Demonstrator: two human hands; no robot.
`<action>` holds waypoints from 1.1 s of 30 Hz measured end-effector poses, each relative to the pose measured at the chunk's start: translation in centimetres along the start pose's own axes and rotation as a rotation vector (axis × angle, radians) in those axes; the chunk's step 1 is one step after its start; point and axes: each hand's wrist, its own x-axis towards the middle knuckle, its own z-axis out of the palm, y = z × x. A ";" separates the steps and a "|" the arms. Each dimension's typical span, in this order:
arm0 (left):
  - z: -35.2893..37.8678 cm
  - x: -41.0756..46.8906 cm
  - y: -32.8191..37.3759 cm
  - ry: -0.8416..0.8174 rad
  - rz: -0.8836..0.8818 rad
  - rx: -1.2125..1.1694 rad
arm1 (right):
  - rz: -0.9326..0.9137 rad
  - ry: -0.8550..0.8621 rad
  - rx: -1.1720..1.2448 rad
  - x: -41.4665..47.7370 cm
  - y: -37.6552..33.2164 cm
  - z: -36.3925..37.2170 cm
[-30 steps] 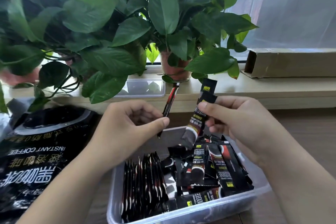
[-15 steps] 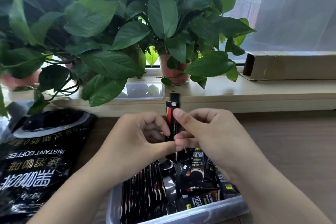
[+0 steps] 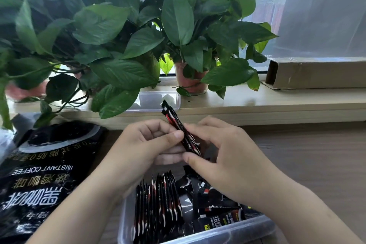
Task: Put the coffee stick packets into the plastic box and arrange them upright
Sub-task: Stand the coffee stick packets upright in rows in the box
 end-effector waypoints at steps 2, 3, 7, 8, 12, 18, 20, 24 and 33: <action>0.1 0.1 0.1 0.054 0.009 -0.022 | -0.035 0.018 -0.045 0.0 0.4 0.3; 0.2 0.1 0.1 0.095 0.029 -0.022 | -0.046 0.015 -0.067 0.0 0.5 0.3; -0.2 0.6 0.3 0.257 0.100 -0.076 | -0.064 -0.023 -0.122 0.0 1.0 -0.1; -0.3 0.7 0.3 0.256 0.092 -0.077 | -0.066 -0.011 -0.126 0.0 1.1 -0.2; -0.3 0.5 0.3 0.129 0.047 -0.063 | -0.109 0.109 -0.162 0.0 1.2 -0.2; -0.2 0.6 0.1 0.122 0.022 -0.169 | -0.258 0.197 -0.238 0.0 1.1 0.3; -0.4 0.8 0.1 0.133 0.016 -0.211 | -0.212 0.217 -0.200 0.0 1.0 0.2; -1.0 1.0 0.4 0.126 0.019 -0.281 | -0.088 0.108 -0.223 0.1 0.6 0.5; -0.6 0.9 -0.1 0.044 -0.004 -0.345 | 0.066 -0.100 -0.063 -0.5 0.1 1.6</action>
